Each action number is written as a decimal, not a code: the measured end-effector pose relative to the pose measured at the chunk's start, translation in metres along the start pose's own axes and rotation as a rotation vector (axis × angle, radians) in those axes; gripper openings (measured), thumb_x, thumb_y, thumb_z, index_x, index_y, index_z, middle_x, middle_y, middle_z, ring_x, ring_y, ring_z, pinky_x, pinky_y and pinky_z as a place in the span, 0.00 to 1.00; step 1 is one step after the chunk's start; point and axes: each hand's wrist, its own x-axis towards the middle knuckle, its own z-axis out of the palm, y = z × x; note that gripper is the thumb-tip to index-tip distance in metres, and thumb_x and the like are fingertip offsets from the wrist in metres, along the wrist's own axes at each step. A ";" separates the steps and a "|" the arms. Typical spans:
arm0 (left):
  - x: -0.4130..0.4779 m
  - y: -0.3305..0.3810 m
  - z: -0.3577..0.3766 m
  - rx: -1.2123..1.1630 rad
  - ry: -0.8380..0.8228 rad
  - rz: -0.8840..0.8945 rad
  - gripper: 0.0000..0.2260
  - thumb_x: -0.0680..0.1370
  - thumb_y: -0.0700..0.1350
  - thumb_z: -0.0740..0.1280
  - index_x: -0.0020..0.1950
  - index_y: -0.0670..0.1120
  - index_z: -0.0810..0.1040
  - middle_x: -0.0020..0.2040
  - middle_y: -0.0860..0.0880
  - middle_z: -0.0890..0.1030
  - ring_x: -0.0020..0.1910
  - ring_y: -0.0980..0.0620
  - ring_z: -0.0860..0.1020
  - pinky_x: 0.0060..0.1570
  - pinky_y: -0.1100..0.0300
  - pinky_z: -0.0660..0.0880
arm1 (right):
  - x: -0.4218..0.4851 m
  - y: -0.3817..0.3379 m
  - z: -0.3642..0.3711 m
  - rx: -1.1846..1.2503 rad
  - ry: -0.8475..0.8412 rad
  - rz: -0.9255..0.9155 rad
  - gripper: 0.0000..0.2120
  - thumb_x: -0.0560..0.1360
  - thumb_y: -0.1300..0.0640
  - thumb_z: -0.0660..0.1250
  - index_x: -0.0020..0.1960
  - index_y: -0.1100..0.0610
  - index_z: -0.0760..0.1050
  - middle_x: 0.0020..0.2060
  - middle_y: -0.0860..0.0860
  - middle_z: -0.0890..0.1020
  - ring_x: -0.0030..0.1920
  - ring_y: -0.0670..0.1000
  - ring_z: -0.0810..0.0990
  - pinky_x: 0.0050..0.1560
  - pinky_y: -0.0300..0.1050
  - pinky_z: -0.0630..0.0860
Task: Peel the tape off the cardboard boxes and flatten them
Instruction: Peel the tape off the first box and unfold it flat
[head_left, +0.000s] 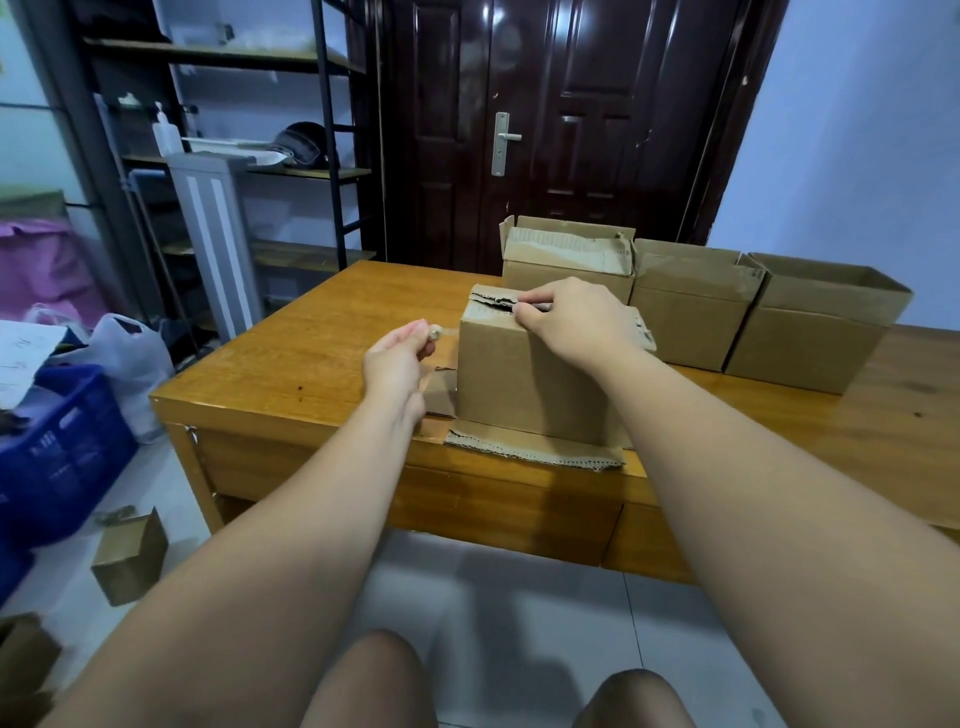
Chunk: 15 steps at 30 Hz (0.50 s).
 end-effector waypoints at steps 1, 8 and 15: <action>0.001 0.001 -0.003 -0.031 0.003 -0.028 0.11 0.79 0.43 0.66 0.60 0.47 0.79 0.45 0.52 0.80 0.37 0.59 0.75 0.38 0.65 0.75 | 0.000 0.000 0.000 0.000 -0.003 0.004 0.16 0.79 0.43 0.59 0.63 0.43 0.77 0.56 0.47 0.82 0.53 0.50 0.78 0.42 0.43 0.75; 0.005 0.012 -0.012 -0.114 -0.163 0.020 0.13 0.78 0.43 0.67 0.62 0.45 0.78 0.45 0.52 0.82 0.42 0.58 0.79 0.43 0.62 0.70 | 0.003 0.000 0.003 0.008 0.004 0.008 0.15 0.79 0.43 0.59 0.61 0.43 0.79 0.55 0.47 0.82 0.49 0.49 0.77 0.43 0.44 0.77; 0.005 0.023 0.012 -0.308 -0.147 0.009 0.06 0.77 0.41 0.67 0.54 0.45 0.79 0.48 0.49 0.84 0.48 0.54 0.80 0.50 0.60 0.75 | 0.001 -0.001 0.002 0.008 0.005 0.010 0.14 0.79 0.44 0.59 0.59 0.43 0.80 0.54 0.46 0.83 0.52 0.51 0.79 0.48 0.48 0.79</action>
